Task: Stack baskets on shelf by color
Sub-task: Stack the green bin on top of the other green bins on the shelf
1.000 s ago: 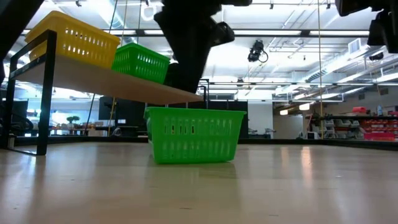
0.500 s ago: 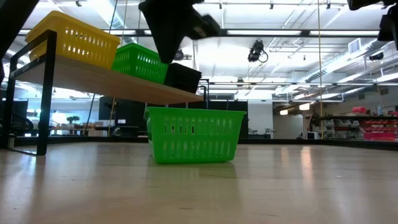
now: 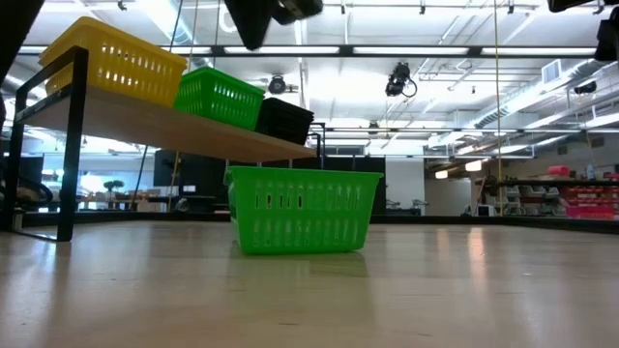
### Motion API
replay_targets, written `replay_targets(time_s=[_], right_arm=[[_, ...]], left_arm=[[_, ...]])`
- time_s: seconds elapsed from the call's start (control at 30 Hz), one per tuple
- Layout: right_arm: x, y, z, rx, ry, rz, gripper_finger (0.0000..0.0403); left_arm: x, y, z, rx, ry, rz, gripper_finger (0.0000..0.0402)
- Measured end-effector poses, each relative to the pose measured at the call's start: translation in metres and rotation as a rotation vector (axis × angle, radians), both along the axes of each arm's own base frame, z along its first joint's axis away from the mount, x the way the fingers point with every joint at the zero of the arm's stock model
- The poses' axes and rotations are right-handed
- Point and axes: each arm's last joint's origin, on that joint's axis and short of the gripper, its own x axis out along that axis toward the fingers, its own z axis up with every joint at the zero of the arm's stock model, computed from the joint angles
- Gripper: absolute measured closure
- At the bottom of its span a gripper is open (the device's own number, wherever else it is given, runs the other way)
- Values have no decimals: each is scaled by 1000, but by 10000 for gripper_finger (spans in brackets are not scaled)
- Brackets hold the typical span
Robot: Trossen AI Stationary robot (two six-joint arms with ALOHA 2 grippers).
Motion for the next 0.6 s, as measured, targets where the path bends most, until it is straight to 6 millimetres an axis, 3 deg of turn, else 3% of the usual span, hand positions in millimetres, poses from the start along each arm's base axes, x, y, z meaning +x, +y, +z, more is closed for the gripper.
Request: replay_targets(time_s=[0.2, 0.33, 0.43, 0.5, 0.6], right_arm=[[-2, 2, 0, 6, 2, 1, 250], [-2, 2, 0, 4, 2, 0, 250], [-2, 2, 0, 8, 2, -9, 250], [-2, 2, 0, 17, 4, -27, 250], [-1, 3, 0, 35, 2, -45, 250]], left_arm=[[-21, -3, 25, 11, -31, 44, 400], [-39, 2, 52, 13, -113, 75, 401], [-47, 9, 60, 19, -138, 91, 401], [-63, 16, 56, 20, -99, 131, 401], [-103, 27, 51, 13, -54, 211, 401]])
